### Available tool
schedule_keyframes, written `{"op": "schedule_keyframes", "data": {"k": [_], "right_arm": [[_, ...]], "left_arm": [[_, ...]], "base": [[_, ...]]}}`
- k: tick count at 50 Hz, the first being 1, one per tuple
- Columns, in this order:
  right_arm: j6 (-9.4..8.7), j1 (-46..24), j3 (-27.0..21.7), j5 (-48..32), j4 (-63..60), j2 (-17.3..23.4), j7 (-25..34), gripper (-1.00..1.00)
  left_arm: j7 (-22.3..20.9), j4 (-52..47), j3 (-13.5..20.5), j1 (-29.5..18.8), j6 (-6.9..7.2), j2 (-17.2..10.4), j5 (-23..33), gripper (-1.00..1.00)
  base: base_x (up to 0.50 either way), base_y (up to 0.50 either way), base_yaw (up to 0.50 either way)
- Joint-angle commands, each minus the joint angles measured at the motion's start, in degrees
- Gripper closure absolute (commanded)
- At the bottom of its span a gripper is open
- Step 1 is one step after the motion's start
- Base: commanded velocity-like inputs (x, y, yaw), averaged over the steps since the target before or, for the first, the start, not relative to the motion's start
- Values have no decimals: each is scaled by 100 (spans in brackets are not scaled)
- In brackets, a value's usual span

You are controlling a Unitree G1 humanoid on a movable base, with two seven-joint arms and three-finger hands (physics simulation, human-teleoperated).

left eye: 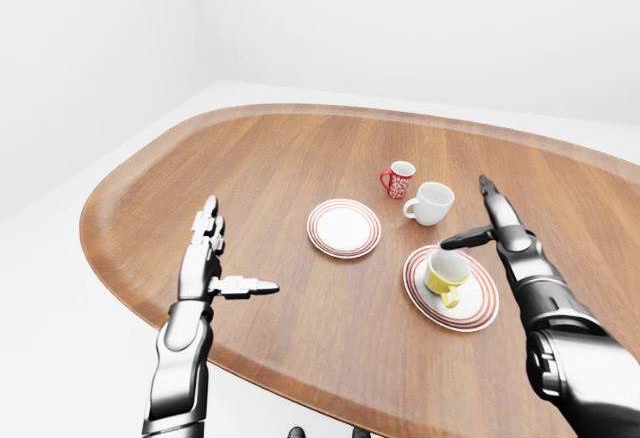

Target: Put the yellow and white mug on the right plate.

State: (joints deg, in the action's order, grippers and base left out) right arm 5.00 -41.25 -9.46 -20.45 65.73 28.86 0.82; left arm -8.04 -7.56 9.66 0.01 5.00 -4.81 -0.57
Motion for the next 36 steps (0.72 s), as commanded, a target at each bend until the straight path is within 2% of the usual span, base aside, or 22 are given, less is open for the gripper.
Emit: {"op": "schedule_keyframes", "data": {"k": [1, 3, 7, 8, 15, 23, 30, 33, 36], "right_arm": [[-189, 310, -166, 374, -1989, 62, 661, -100], [-535, 528, -259, 414, -2686, 25, 817, -100], [-951, 719, -388, 455, -3447, -46, 990, -100], [-1000, 802, -434, 494, -3850, -80, 1069, -100], [-1000, 1287, -671, 717, -5958, -333, 1474, -100], [-1000, 1533, -828, 1160, -7853, -650, 1545, -100], [-1000, 1647, -860, 1584, -9177, -825, 1480, -100], [-1000, 1748, -952, 1797, -9869, -881, 1466, -100], [-1000, 1785, -975, 1875, -10028, -864, 1441, -100]], "left_arm": [[-6, -50, 16, 9, 0, -2, -7, -100], [-8, -92, 11, 21, 0, 3, -6, -100], [-8, -106, 4, 27, 0, 10, -1, -100], [-9, -116, 0, 32, 0, 12, 3, -100], [-31, -356, -1, 83, 0, 29, -9, -100], [-117, -895, -34, 216, 0, 80, -20, -100], [-191, -1548, 14, 340, 0, 131, -71, -100], [-226, -2142, 58, 425, 0, 157, -155, -100], [-250, -2268, 79, 438, 0, 174, -166, -100]], "base": [[0, 0, 0], [0, 0, 0], [0, 0, 0], [0, 0, 0], [0, 0, 0], [0, 0, 0], [0, 0, 0], [0, 0, 0], [0, 0, 0]]}}
